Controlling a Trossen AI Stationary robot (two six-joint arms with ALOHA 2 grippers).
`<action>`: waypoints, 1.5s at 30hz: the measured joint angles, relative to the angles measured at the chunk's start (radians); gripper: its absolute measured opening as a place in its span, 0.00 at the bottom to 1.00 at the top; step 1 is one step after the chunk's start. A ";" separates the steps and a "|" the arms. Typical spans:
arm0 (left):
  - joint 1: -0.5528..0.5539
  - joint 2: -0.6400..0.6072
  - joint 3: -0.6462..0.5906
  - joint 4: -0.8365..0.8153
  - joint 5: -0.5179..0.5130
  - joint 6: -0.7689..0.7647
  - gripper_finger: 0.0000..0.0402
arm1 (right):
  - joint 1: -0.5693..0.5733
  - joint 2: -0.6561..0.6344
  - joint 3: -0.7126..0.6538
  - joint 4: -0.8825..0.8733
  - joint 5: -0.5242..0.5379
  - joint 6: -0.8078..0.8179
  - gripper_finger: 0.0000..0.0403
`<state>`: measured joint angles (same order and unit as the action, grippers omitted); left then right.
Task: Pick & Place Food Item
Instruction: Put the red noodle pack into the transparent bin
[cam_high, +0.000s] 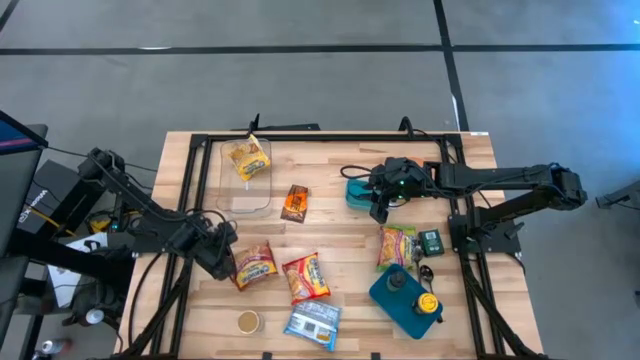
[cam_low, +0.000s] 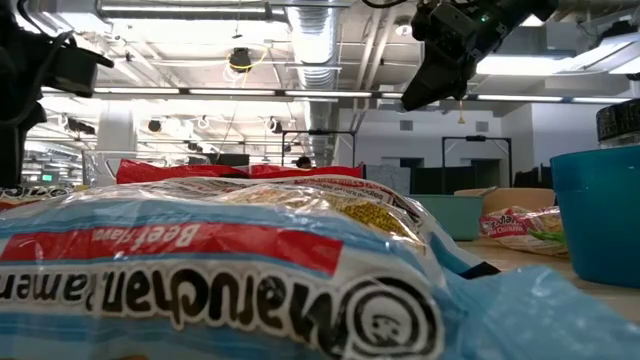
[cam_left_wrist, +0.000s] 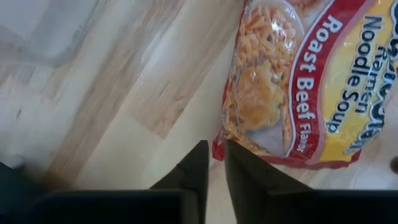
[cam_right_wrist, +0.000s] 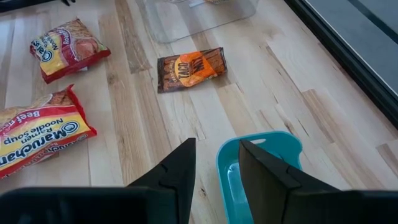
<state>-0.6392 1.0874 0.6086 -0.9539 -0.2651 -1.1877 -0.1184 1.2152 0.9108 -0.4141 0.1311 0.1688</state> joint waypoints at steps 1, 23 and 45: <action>0.000 0.000 0.000 0.000 0.003 0.000 0.15 | 0.000 0.000 0.000 0.000 0.000 0.000 0.29; 0.001 -0.077 -0.242 0.220 0.100 -0.025 0.35 | 0.000 0.000 0.000 0.002 0.000 0.005 0.29; 0.001 -0.414 -0.407 0.301 0.054 -0.047 0.33 | 0.000 0.000 0.000 0.003 0.000 0.008 0.29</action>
<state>-0.6380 0.6729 0.2016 -0.6532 -0.2107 -1.2348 -0.1184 1.2152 0.9108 -0.4110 0.1314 0.1764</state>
